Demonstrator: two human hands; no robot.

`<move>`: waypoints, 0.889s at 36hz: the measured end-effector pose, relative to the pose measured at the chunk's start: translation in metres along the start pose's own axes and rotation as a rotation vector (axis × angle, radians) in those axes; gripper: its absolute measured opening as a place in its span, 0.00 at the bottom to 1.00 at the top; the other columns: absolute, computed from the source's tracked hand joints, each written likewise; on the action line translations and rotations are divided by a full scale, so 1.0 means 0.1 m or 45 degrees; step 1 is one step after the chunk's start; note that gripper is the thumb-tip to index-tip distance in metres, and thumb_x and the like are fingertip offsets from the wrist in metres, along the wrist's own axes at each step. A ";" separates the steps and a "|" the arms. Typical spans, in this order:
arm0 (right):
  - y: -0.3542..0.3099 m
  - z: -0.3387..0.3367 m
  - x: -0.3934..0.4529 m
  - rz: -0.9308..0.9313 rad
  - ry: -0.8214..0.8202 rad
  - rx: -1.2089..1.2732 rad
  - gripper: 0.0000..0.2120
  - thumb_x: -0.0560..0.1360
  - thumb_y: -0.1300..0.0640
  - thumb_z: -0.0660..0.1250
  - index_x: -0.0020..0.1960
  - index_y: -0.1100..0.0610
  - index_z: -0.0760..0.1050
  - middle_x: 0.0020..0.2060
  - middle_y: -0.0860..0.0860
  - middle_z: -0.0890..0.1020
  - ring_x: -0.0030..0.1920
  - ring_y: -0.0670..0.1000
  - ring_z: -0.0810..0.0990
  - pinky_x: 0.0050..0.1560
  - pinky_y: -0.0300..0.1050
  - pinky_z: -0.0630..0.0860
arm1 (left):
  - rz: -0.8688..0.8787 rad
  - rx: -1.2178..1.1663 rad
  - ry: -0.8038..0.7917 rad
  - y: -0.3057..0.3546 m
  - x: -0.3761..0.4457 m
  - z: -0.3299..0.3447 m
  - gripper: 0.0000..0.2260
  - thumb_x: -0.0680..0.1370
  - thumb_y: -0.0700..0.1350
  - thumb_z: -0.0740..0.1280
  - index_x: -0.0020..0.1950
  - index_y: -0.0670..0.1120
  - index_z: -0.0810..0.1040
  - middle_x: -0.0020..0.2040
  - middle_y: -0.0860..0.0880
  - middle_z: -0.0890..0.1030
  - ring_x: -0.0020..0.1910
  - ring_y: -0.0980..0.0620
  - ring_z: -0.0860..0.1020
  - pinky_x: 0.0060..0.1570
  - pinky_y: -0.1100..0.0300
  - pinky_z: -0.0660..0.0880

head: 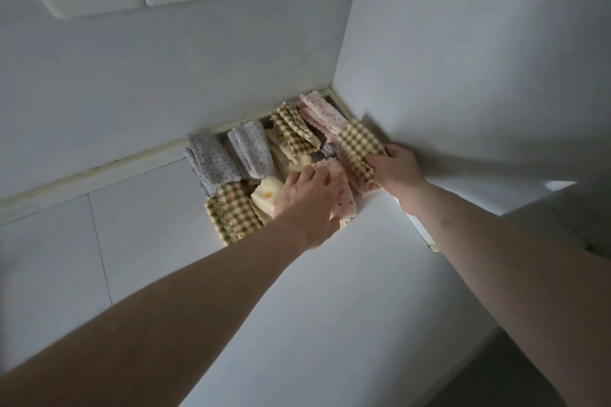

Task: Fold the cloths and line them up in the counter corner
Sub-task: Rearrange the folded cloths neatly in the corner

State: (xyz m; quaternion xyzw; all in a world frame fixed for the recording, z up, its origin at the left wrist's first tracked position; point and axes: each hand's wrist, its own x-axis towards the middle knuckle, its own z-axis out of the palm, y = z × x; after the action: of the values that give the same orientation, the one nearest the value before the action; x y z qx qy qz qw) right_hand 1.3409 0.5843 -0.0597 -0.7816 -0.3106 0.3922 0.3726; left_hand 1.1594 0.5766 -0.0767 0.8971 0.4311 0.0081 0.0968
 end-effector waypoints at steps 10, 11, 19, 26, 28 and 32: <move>0.19 0.06 -0.04 -0.507 0.120 -0.822 0.22 0.79 0.58 0.62 0.73 0.52 0.70 0.67 0.54 0.76 0.67 0.56 0.74 0.65 0.50 0.73 | -0.110 -0.016 -0.024 0.08 0.13 0.12 0.25 0.79 0.57 0.66 0.72 0.48 0.67 0.68 0.47 0.72 0.69 0.44 0.68 0.70 0.49 0.65; 0.20 0.05 -0.03 -0.491 0.110 -0.856 0.21 0.79 0.58 0.62 0.73 0.52 0.71 0.66 0.55 0.77 0.66 0.58 0.75 0.64 0.51 0.74 | -0.112 -0.020 -0.017 0.08 0.15 0.12 0.26 0.79 0.58 0.66 0.73 0.48 0.66 0.68 0.47 0.72 0.69 0.44 0.68 0.70 0.49 0.65; 0.11 0.01 0.01 -0.394 0.023 -0.956 0.23 0.79 0.59 0.60 0.74 0.56 0.67 0.68 0.60 0.75 0.68 0.63 0.73 0.66 0.55 0.73 | -0.208 -0.274 0.162 0.03 -0.09 -0.13 0.27 0.76 0.67 0.63 0.70 0.54 0.70 0.70 0.51 0.69 0.70 0.47 0.66 0.73 0.49 0.60; 0.04 0.09 -0.26 -0.568 0.117 -0.816 0.28 0.81 0.53 0.63 0.79 0.56 0.62 0.76 0.56 0.65 0.77 0.58 0.61 0.75 0.57 0.63 | -0.907 -0.652 0.419 -0.39 -0.59 -0.08 0.44 0.71 0.66 0.71 0.78 0.50 0.54 0.79 0.49 0.54 0.77 0.44 0.56 0.77 0.42 0.55; 0.06 0.13 -0.32 -0.575 0.024 -0.871 0.30 0.82 0.48 0.61 0.80 0.55 0.58 0.80 0.53 0.60 0.79 0.57 0.57 0.76 0.60 0.61 | -1.156 -0.829 0.368 -0.47 -0.66 0.01 0.49 0.69 0.63 0.74 0.79 0.49 0.51 0.80 0.49 0.51 0.78 0.42 0.54 0.77 0.41 0.55; 0.18 0.23 -0.30 -0.462 -0.143 -1.002 0.36 0.81 0.40 0.59 0.81 0.55 0.52 0.82 0.53 0.51 0.80 0.57 0.52 0.77 0.62 0.58 | -1.439 -1.054 0.269 -0.47 -0.68 0.13 0.51 0.69 0.62 0.75 0.80 0.47 0.49 0.81 0.49 0.50 0.78 0.42 0.54 0.76 0.42 0.54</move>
State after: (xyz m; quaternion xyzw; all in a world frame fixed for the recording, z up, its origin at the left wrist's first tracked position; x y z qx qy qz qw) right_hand 1.3097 0.5592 -0.0731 -0.7742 -0.5886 0.2140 0.0917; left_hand 1.0813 0.5507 -0.0934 0.4200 0.7992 0.2068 0.3771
